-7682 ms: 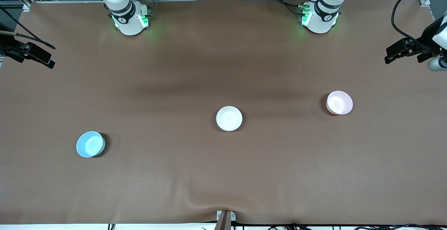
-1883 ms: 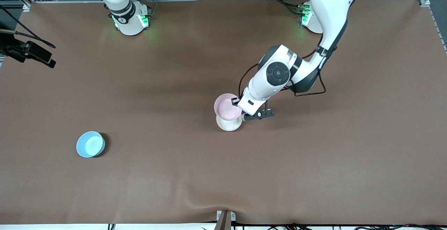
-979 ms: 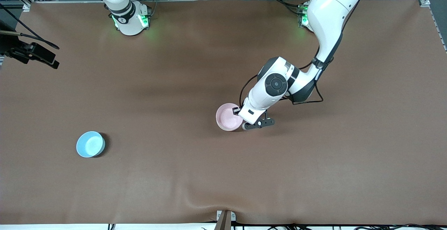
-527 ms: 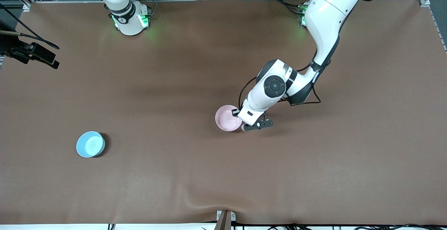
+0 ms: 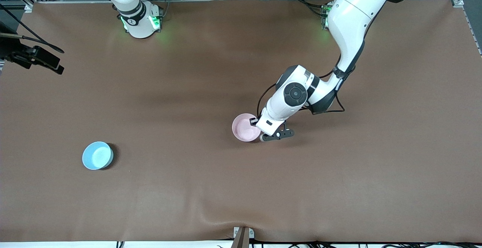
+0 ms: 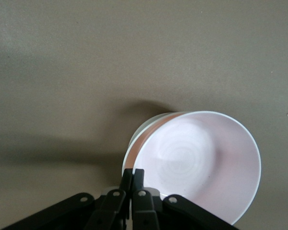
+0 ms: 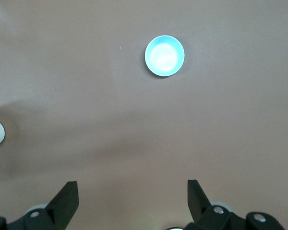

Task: Stack pink and blue bowls on white bowl
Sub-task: 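Lower the pink bowl into the white bowl and open the left gripper, then raise the left gripper away while the right gripper reaches the blue bowl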

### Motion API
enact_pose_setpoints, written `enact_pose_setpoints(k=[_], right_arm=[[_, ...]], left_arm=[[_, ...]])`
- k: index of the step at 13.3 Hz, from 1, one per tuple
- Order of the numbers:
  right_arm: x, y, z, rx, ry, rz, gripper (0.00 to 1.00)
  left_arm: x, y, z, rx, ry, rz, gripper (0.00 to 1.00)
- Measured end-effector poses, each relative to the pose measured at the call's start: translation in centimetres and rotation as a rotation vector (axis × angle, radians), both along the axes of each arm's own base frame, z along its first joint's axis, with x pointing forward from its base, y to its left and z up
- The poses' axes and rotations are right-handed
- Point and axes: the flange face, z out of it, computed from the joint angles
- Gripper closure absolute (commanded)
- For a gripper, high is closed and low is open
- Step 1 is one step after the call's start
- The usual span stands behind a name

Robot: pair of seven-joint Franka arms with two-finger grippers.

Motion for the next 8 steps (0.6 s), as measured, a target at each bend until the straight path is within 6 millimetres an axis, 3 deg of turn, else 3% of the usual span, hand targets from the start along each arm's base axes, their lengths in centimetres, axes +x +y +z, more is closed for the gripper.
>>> enact_pose_setpoints(k=[1,2,3,8], right_arm=[[0.00,0.00,0.00,0.000,0.000,0.000,0.00],[0.00,0.00,0.00,0.000,0.000,0.000,0.00],[0.00,0.00,-0.01,0.000,0.000,0.000,0.00],[0.05,0.00,-0.07,0.000,0.001,0.000,0.00]], left_arm=[[-0.02,-0.01,-0.09,0.000,0.001,0.000,0.93],[-0.03,-0.01,-0.18,0.000,0.002,0.000,0.62],[-0.05,0.00,-0.32,0.001,0.003,0.000,0.01],[0.19,-0.12,-0.11,-0.007,-0.007,0.003,0.00]])
